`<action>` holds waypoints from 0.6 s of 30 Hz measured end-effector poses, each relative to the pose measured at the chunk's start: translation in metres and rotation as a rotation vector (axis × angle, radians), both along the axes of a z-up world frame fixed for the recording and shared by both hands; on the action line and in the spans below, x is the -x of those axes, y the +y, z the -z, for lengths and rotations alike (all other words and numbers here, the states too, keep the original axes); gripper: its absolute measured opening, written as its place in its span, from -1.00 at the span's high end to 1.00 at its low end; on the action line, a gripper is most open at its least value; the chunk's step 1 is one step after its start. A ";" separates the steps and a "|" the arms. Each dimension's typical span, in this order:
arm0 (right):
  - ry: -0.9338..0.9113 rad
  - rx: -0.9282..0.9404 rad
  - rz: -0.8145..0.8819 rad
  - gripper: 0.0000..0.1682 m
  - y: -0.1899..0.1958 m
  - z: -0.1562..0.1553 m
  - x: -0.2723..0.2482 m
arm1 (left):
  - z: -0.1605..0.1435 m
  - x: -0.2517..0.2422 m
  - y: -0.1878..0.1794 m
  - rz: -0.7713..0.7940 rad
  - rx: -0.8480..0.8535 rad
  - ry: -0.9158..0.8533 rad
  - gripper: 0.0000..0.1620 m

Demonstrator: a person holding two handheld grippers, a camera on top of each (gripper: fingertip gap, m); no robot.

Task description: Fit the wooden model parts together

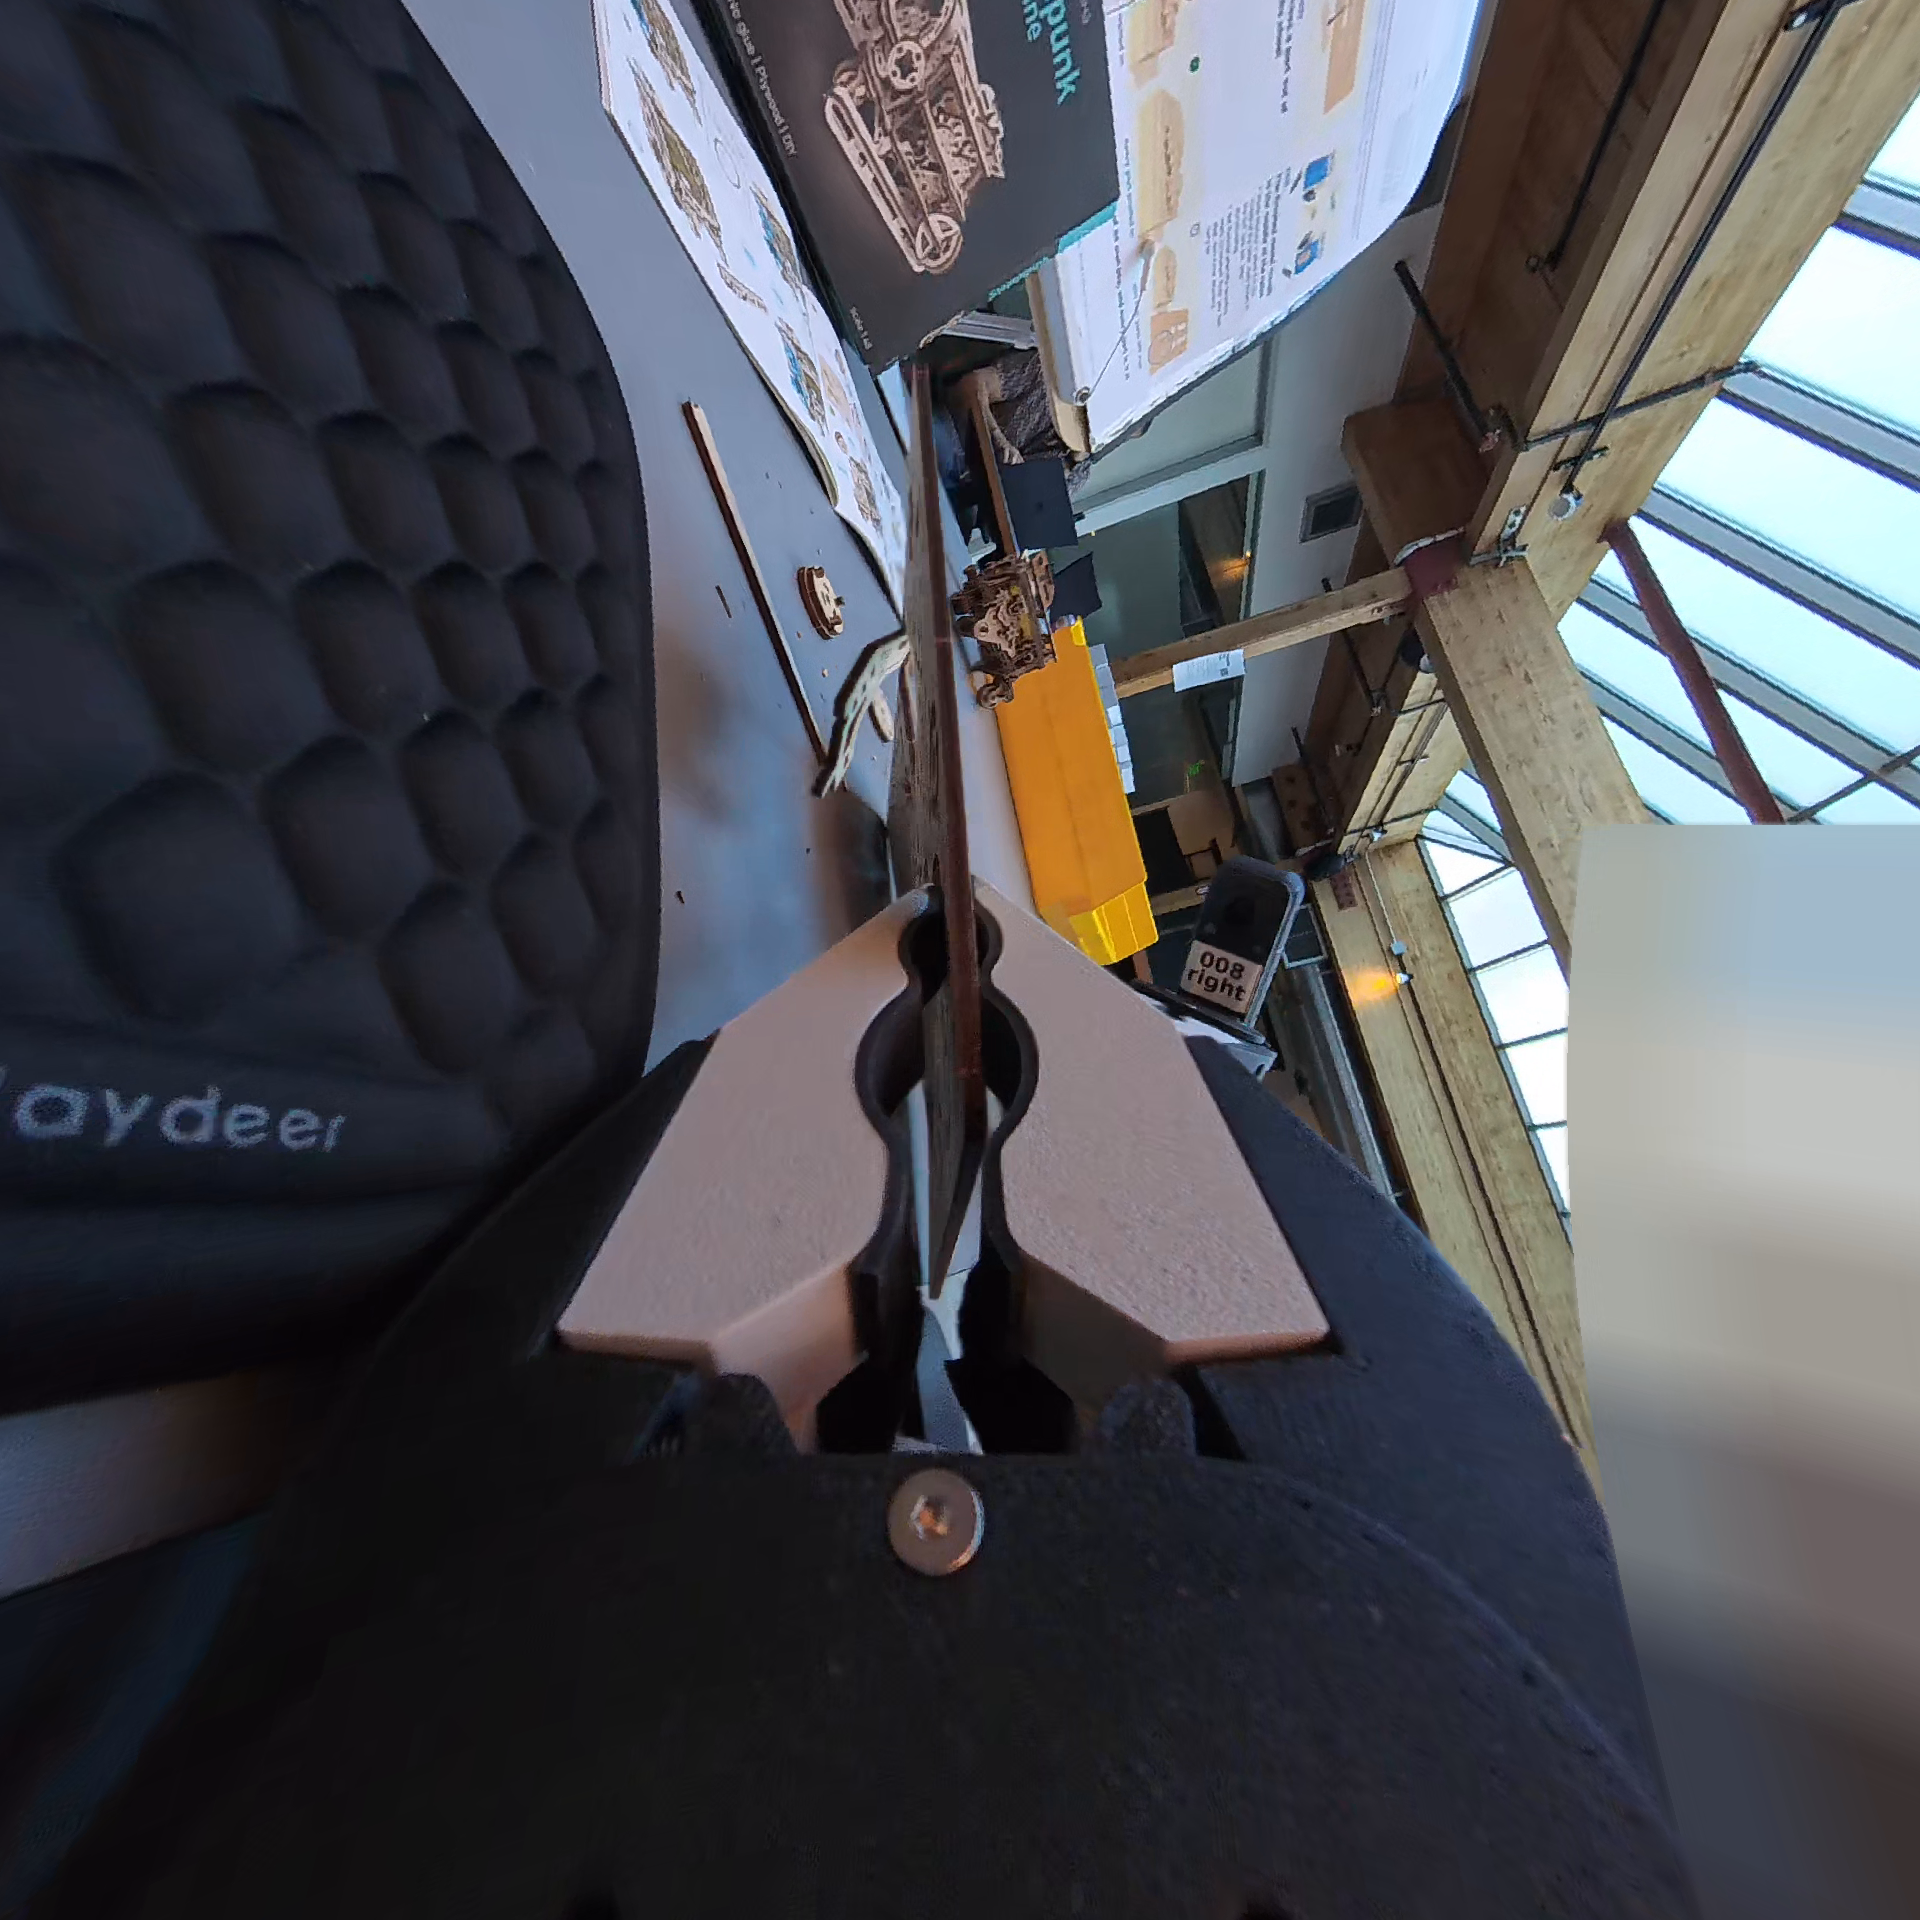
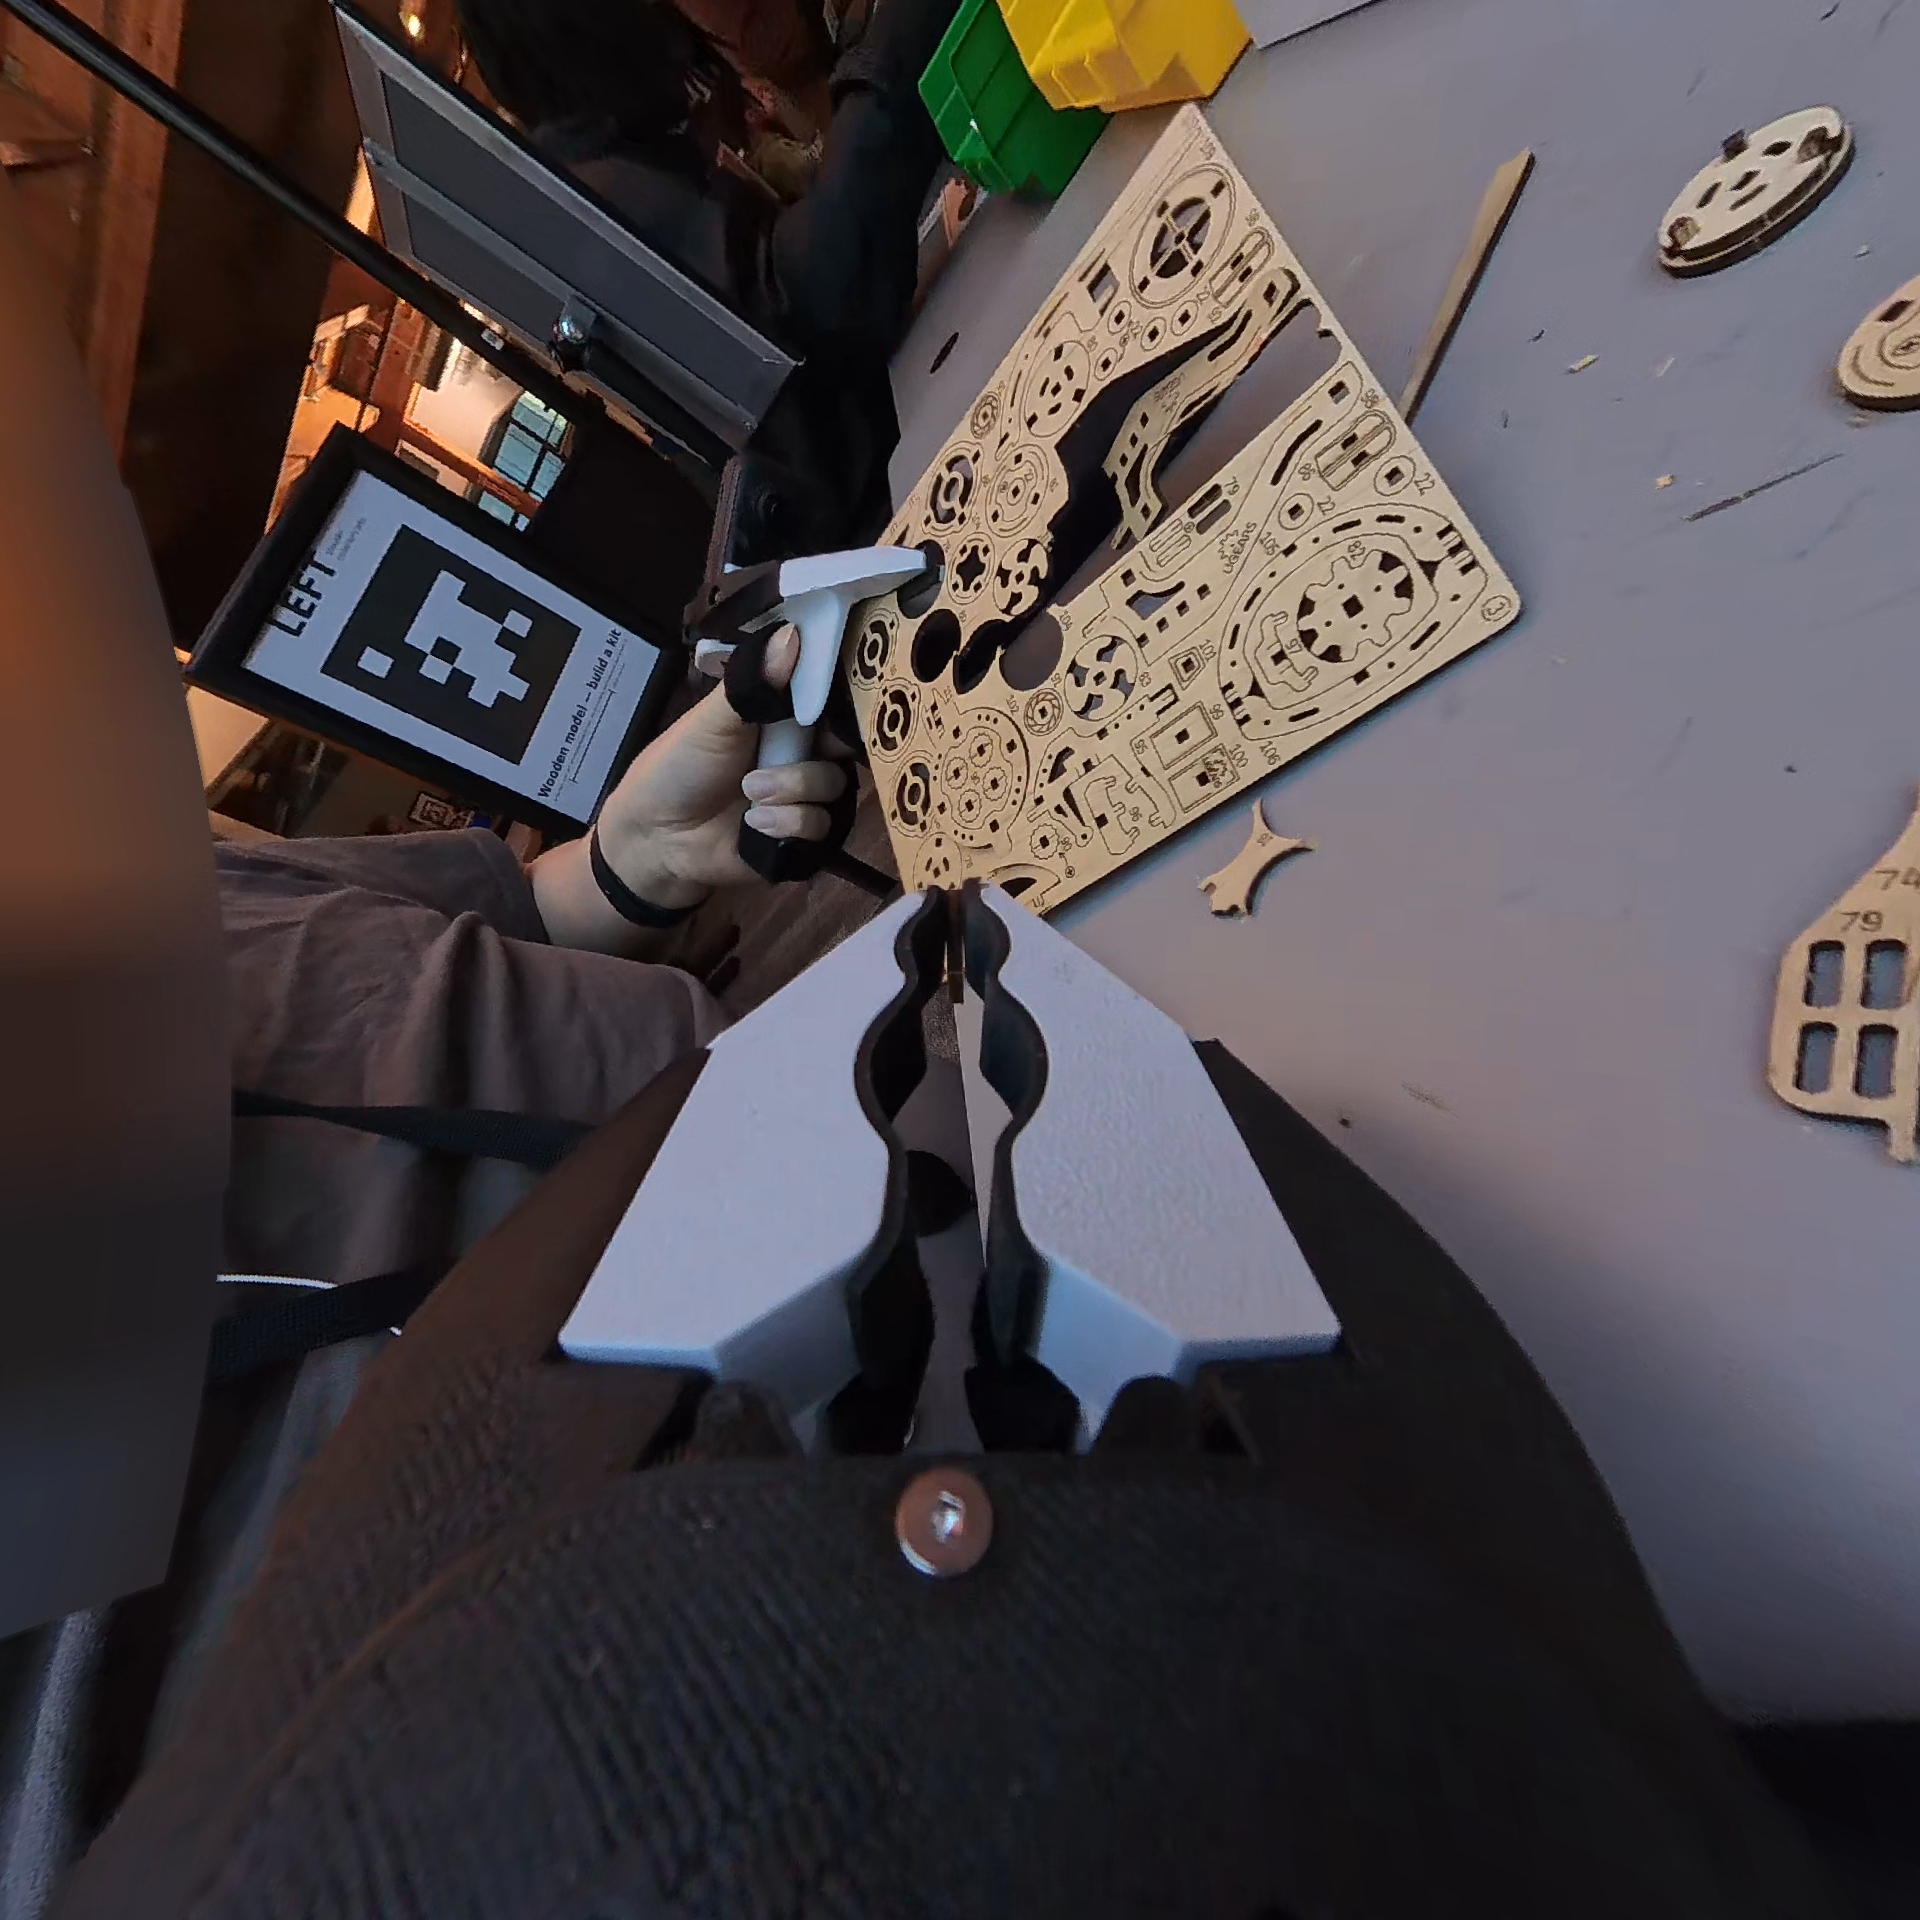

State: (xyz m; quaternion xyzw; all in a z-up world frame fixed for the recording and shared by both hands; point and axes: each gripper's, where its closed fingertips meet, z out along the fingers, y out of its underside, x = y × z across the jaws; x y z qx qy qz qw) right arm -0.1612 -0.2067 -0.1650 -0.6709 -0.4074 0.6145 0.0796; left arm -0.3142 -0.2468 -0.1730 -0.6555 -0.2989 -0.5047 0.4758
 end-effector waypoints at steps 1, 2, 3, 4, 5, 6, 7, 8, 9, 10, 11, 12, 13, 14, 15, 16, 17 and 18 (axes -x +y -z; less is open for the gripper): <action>0.002 -0.001 -0.003 0.98 0.000 0.000 0.001 | -0.003 0.001 0.000 0.008 -0.017 -0.008 1.00; 0.004 0.001 -0.005 0.98 0.000 0.000 0.003 | -0.005 0.001 -0.001 0.018 -0.023 -0.007 1.00; 0.008 0.003 -0.007 0.98 0.000 -0.001 0.004 | -0.007 0.002 -0.001 0.026 -0.029 -0.004 1.00; 0.010 0.006 -0.010 0.98 -0.001 -0.001 0.005 | -0.009 0.004 -0.002 0.023 -0.038 0.000 1.00; 0.010 0.007 -0.012 0.98 -0.001 -0.001 0.006 | -0.011 0.007 -0.002 0.016 -0.046 0.004 1.00; 0.014 0.010 -0.012 0.98 -0.001 -0.001 0.006 | -0.014 0.010 -0.002 0.016 -0.054 0.000 1.00; 0.017 0.015 -0.014 0.98 -0.001 -0.001 0.007 | -0.017 0.014 -0.003 0.016 -0.063 -0.014 1.00; 0.020 0.020 -0.017 0.98 -0.002 -0.002 0.008 | -0.022 0.021 -0.004 0.011 -0.075 -0.034 1.00; 0.021 0.022 -0.018 0.98 -0.002 -0.002 0.008 | -0.027 0.031 -0.005 -0.007 -0.093 -0.054 1.00; 0.020 0.022 -0.019 0.98 -0.002 -0.002 0.008 | -0.032 0.043 -0.007 -0.033 -0.112 -0.062 1.00; 0.018 0.020 -0.021 0.98 -0.002 -0.002 0.008 | -0.036 0.055 -0.010 -0.061 -0.120 -0.061 1.00; 0.017 0.021 -0.022 0.98 -0.002 -0.003 0.008 | -0.039 0.065 -0.013 -0.090 -0.124 -0.058 1.00; 0.018 0.023 -0.022 0.98 -0.002 -0.003 0.008 | -0.042 0.074 -0.016 -0.113 -0.129 -0.049 1.00; 0.019 0.024 -0.020 0.98 -0.001 -0.004 0.008 | -0.044 0.079 -0.018 -0.126 -0.135 -0.043 1.00; 0.019 0.023 -0.017 0.98 0.000 -0.005 0.008 | -0.047 0.081 -0.019 -0.133 -0.143 -0.044 1.00; 0.018 0.020 -0.013 0.98 0.001 -0.006 0.007 | -0.050 0.081 -0.019 -0.131 -0.153 -0.048 1.00; 0.020 0.017 -0.005 0.98 0.003 -0.007 0.004 | -0.051 0.078 -0.019 -0.122 -0.160 -0.052 1.00; 0.022 0.014 0.006 0.98 0.005 -0.008 0.001 | -0.052 0.075 -0.017 -0.111 -0.164 -0.063 1.00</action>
